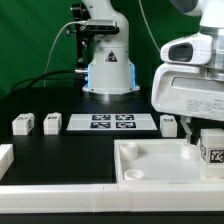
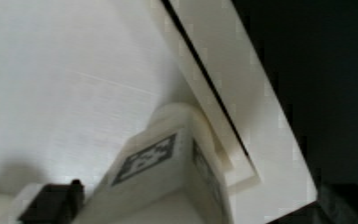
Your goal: Assemble one leg
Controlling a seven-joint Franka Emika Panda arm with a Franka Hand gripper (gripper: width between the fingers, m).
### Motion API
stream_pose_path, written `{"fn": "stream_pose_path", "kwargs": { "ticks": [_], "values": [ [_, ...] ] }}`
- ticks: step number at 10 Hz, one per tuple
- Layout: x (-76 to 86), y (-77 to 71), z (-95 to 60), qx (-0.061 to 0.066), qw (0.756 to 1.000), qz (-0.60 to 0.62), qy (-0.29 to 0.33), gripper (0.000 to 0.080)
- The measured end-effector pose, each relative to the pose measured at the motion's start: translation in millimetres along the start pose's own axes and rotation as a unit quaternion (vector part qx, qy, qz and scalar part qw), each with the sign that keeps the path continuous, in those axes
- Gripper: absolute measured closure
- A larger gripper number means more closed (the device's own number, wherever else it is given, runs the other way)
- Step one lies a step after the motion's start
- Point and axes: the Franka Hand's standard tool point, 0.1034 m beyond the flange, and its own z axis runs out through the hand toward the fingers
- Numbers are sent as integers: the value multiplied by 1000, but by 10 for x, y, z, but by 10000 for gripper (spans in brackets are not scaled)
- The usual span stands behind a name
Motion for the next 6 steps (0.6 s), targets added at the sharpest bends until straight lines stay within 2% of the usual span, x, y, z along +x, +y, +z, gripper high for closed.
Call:
{"fn": "stream_pose_path", "kwargs": {
  "ticks": [2,4,6],
  "values": [
    [3,6,1,-2,992,-123,1,150],
    [-4,21,15,-6,971,-239,0,150],
    [-9,24,24,-5,973,-230,0,150]
  ]
}}
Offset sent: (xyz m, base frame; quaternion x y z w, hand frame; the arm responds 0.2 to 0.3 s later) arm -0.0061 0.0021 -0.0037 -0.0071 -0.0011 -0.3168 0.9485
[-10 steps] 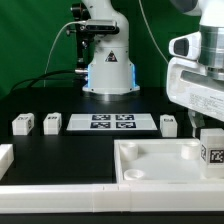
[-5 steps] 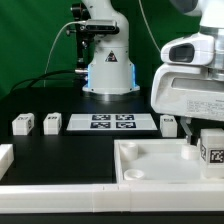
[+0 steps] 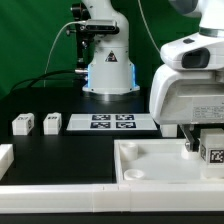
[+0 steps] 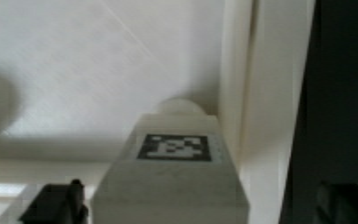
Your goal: Assemble one leg
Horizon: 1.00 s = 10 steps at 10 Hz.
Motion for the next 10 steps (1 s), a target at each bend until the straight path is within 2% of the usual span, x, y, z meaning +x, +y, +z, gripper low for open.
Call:
{"fn": "stream_pose_path", "kwargs": {
  "ticks": [2,3,8,10],
  "values": [
    [1,4,0,0,1000,0,0,416],
    [4,26,-1,-1,1000,1,0,509],
    [5,24,-1,0,999,41,0,508],
    [22,71,-8,-4,983,186,5,508]
  ]
}}
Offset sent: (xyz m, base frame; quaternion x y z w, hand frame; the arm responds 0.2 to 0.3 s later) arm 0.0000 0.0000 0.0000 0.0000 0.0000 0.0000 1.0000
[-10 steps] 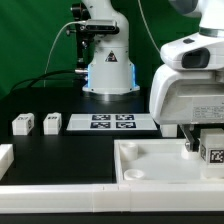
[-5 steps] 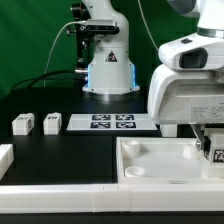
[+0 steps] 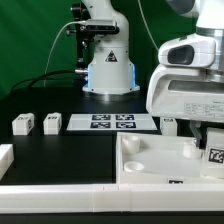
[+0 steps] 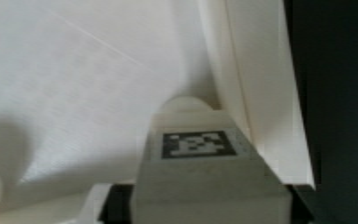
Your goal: Assemble one leg
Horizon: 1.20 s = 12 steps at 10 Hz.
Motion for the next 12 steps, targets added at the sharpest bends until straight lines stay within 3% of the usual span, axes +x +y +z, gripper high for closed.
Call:
{"fn": "stream_pose_path", "kwargs": {
  "ticks": [3,8,9,10,11,12],
  "values": [
    [60,166,-6,-16,994,111,4,499],
    [72,208,-5,-18,991,131,3,499],
    [75,217,-1,-18,991,133,3,391],
    [76,210,-2,-18,991,132,3,391],
    [77,211,-1,-18,991,132,4,253],
    [77,211,-1,-18,991,132,4,183]
  ]
}}
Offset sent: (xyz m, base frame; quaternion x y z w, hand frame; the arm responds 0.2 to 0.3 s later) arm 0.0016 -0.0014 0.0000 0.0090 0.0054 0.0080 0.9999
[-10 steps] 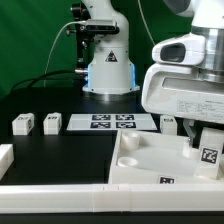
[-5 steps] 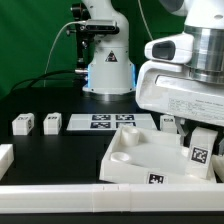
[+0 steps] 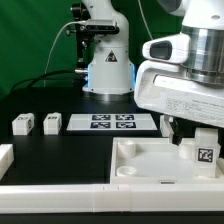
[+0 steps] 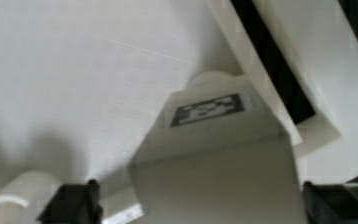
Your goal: Assemble one leg
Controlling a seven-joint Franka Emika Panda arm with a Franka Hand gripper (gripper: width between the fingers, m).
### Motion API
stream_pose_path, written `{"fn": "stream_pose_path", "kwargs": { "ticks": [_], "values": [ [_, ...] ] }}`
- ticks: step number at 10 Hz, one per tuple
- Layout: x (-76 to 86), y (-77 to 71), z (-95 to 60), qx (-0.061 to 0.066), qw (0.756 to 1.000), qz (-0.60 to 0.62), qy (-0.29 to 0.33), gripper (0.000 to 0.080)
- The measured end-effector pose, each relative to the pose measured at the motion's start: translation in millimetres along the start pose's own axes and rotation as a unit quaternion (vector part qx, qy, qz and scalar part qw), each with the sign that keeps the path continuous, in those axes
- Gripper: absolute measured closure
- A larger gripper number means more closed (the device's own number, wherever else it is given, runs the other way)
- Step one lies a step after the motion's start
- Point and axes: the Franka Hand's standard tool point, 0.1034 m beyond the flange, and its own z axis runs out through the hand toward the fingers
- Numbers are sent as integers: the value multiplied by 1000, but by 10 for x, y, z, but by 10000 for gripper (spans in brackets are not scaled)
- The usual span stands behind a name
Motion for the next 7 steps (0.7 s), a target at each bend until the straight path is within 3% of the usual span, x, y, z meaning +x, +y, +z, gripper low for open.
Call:
{"fn": "stream_pose_path", "kwargs": {
  "ticks": [7],
  "values": [
    [0,0,1,0,1000,0,0,150]
  ]
}}
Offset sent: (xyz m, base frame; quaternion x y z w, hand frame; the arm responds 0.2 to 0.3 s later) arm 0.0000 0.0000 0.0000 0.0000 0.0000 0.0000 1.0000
